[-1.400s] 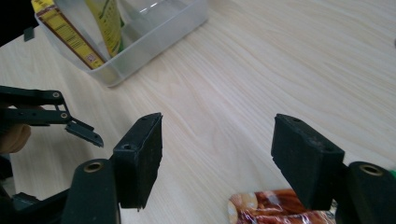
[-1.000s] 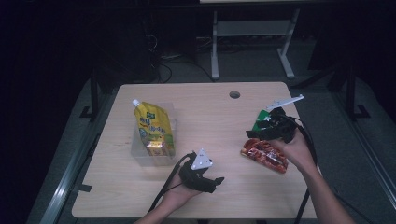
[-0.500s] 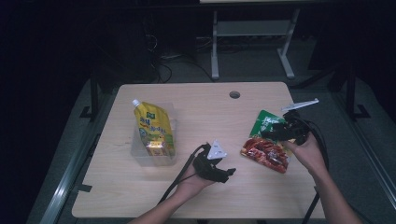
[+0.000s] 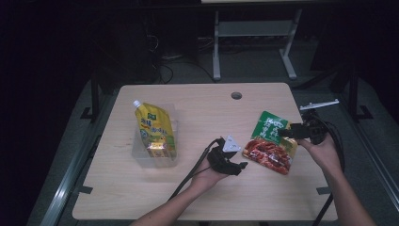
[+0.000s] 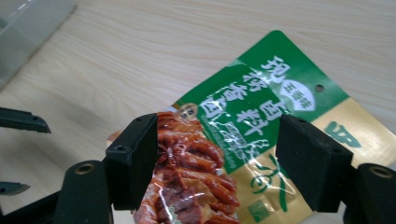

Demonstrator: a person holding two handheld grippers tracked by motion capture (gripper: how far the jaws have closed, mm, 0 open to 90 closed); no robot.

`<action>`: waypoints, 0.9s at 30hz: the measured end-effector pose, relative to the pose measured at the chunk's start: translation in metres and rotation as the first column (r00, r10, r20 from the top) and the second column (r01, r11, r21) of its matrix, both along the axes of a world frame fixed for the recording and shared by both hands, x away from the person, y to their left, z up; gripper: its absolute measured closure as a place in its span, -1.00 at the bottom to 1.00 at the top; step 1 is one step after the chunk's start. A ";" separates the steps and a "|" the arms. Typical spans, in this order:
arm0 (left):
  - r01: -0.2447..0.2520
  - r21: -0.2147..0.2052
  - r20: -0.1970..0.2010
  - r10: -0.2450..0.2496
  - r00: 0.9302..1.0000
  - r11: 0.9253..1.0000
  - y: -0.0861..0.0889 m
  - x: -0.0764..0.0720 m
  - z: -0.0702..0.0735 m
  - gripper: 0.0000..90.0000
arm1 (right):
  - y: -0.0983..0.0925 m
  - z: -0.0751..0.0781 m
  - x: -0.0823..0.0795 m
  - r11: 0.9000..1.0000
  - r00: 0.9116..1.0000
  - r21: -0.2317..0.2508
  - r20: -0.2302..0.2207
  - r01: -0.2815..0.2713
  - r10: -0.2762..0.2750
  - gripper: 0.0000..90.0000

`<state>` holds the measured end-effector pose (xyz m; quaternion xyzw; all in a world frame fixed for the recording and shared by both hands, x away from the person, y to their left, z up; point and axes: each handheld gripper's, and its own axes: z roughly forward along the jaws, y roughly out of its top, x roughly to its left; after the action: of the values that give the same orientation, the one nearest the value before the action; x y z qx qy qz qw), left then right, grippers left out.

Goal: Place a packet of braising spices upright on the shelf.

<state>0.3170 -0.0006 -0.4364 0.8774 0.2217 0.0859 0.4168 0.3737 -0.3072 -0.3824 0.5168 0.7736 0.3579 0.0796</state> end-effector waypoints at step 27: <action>0.005 0.043 -0.030 -0.004 1.000 0.999 -0.050 0.033 -0.021 0.61 | -0.044 -0.049 0.023 0.980 0.970 -0.031 -0.141 0.194 -0.197 -0.35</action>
<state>0.3495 -0.0510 -0.4576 0.8878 0.2239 0.0768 0.3946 0.3967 -0.3509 -0.4317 0.6141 0.7257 0.3037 0.0632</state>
